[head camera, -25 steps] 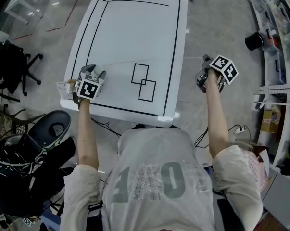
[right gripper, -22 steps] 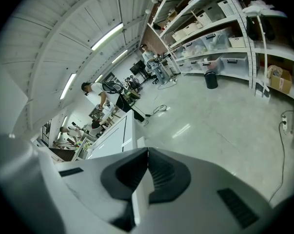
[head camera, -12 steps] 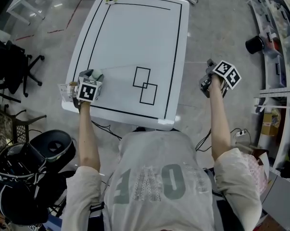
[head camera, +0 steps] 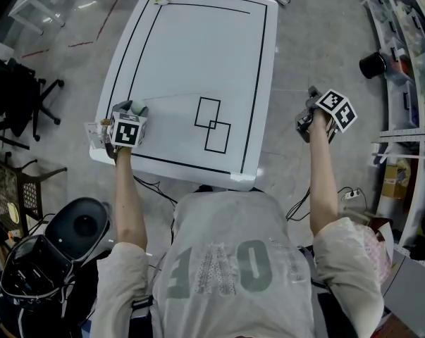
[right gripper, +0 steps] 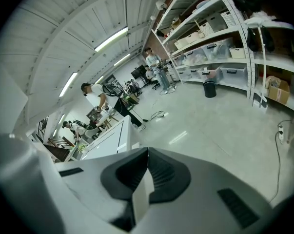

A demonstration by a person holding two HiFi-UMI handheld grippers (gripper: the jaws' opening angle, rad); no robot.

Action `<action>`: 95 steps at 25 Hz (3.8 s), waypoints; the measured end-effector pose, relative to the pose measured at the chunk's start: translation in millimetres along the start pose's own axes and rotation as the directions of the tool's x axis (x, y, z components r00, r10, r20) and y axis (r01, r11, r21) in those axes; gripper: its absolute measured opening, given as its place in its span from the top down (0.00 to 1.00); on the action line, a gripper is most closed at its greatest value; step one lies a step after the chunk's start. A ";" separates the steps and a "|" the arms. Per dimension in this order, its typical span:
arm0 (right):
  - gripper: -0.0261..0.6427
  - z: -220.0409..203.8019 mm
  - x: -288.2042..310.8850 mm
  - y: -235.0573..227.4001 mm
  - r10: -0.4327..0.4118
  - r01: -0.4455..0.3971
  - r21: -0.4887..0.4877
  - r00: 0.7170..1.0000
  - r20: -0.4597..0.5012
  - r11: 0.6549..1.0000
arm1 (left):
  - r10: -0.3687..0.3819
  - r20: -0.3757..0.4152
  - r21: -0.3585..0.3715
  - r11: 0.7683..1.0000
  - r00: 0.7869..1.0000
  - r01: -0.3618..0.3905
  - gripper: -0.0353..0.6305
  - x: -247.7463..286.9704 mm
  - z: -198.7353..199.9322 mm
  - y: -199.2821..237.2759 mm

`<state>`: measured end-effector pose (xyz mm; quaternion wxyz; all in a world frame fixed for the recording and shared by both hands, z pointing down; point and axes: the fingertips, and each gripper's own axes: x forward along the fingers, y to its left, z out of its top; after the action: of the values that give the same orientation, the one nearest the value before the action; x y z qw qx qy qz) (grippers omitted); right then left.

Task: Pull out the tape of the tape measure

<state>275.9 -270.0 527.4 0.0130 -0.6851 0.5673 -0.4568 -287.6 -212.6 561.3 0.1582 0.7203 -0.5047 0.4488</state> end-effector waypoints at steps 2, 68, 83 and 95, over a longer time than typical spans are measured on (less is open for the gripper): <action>0.92 0.6 3.7 3.6 0.003 -0.003 0.000 1.000 0.008 1.000 | 0.000 -0.001 -0.014 1.000 1.000 0.000 0.60 3.8 -1.3 2.5; 0.80 -175.0 19.5 169.9 0.280 -0.409 -0.365 0.891 -0.358 0.836 | 0.039 0.179 -0.152 0.988 0.983 -0.012 0.53 6.8 41.1 -10.2; 0.85 -55.6 -65.9 242.7 0.436 -0.327 -0.661 0.900 0.001 0.676 | 0.113 0.589 -0.214 0.977 0.800 0.019 0.62 -107.0 190.4 -16.9; 0.91 -32.5 -172.9 275.8 0.594 -0.213 -0.789 0.773 0.225 0.576 | 0.193 0.877 -0.207 0.978 0.439 -0.016 0.90 -258.7 244.7 -78.0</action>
<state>54.5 -215.5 292.7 -0.0151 -0.5667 0.8238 0.0017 -123.5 -193.4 236.4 -0.0990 0.7995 -0.5916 -0.0329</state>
